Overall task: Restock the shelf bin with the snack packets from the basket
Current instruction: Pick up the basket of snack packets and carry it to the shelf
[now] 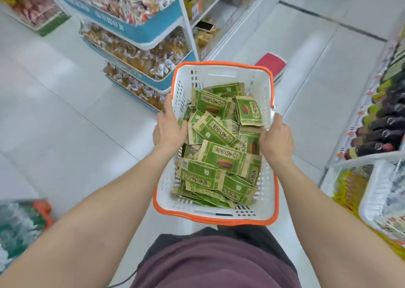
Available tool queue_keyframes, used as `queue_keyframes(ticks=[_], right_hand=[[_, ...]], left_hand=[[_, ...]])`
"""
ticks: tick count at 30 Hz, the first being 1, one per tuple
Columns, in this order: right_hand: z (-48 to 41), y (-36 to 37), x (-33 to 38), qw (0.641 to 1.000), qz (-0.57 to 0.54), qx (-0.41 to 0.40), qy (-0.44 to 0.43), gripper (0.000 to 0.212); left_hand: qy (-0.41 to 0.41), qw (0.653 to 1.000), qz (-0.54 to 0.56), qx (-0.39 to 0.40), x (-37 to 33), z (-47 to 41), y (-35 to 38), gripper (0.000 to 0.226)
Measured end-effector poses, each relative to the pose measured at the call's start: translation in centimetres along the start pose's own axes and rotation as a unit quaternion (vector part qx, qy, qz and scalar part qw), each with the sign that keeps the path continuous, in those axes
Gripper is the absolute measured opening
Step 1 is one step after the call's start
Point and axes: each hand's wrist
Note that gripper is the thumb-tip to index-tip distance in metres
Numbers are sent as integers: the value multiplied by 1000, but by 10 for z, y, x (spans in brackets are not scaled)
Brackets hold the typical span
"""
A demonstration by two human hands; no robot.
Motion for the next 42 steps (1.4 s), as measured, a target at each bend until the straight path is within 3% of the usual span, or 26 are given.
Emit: queue_keyframes(ticks=[5, 10, 19, 30, 36, 42], right_hand=[[-154, -60, 5, 1000, -11, -7, 19, 34], [-295, -115, 19, 999, 1, -22, 23, 40], [-556, -156, 53, 999, -19, -20, 39, 36], [-816, -178, 46, 993, -58, 18, 100, 35], [-956, -165, 15, 990, -57, 58, 115, 31], [-1058, -104, -10, 976, -100, 92, 167, 44]], left_hand=[[4, 1000, -2, 4, -105, -133, -3, 95], [12, 1000, -8, -6, -197, -258, -16, 91], [4, 1000, -16, 3, -322, -502, -16, 104], [5, 995, -93, 41, -473, -744, 5, 114], [-23, 991, -107, 73, -538, -869, 58, 117], [-18, 991, -104, 82, -560, -993, 138, 122]])
Point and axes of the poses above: each hand's wrist, its own z-axis away from the middle knuckle, its own y-axis out of the palm, x = y × z, and after that the axes turned 13 degrees about x, right-handed
